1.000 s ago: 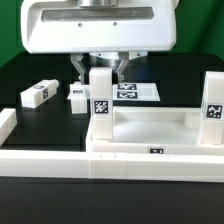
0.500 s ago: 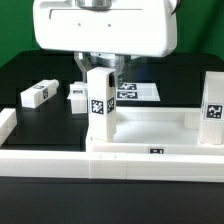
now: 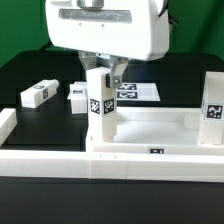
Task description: Assemble desk
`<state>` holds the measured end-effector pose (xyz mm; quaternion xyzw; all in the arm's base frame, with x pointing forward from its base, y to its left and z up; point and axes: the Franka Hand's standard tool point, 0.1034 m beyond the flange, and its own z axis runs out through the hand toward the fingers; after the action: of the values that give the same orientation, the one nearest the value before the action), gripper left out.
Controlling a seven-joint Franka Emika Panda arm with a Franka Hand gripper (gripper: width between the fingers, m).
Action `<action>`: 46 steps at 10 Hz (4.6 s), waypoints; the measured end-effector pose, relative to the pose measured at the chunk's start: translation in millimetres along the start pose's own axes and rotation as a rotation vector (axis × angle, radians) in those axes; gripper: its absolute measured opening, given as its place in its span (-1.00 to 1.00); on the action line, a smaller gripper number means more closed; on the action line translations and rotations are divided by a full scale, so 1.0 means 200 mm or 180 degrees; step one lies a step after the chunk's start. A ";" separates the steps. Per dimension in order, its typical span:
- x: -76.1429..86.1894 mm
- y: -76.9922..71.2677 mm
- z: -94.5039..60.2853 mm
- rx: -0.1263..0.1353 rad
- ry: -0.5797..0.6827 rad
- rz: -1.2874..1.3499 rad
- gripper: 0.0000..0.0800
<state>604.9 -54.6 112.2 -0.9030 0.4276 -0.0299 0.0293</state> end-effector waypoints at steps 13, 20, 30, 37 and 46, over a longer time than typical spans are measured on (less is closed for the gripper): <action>-0.01 0.00 0.00 -0.0014 -0.0012 -0.2929 0.62; 0.02 0.02 0.00 -0.0095 -0.0016 -0.4644 0.62; 0.02 0.03 0.00 -0.0107 -0.0015 -0.4298 -0.27; 0.01 0.03 0.01 -0.0045 -0.0024 -0.2290 -0.27; -0.03 0.00 0.02 -0.0025 -0.0039 0.0017 -0.27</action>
Offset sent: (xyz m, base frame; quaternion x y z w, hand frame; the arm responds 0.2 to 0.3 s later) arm 0.0001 0.0018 0.0004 -0.0171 -0.0009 -0.0573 0.9982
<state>601.6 -50.1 108.5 -0.9021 0.4299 -0.0226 0.0284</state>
